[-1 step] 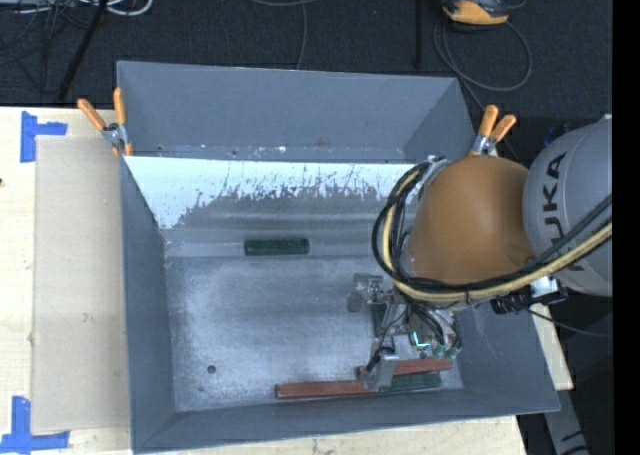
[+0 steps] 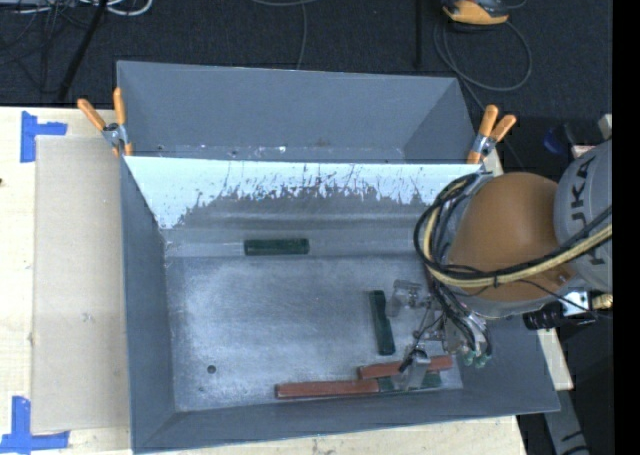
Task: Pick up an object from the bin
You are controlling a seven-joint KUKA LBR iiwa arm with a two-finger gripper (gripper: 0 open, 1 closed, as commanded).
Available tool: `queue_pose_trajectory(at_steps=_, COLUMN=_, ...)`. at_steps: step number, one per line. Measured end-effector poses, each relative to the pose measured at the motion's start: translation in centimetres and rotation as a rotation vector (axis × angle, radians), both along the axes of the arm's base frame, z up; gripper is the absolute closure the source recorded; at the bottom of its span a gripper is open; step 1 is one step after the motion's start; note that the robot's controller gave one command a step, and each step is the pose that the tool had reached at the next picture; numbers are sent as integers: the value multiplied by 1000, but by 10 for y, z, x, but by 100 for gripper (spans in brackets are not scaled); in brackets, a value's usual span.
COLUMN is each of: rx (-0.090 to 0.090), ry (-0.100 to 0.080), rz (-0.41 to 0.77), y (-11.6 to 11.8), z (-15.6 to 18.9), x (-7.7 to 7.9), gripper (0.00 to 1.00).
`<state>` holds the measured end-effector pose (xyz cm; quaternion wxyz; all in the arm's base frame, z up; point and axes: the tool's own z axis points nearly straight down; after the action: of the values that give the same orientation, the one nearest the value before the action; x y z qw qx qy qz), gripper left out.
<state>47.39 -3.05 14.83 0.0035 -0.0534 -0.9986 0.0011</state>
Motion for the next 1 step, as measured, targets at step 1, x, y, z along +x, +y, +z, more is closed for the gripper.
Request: queue_pose_trajectory(at_steps=1, rx=2, ry=-14, rz=64, y=-8, z=-74, x=0, gripper=0)
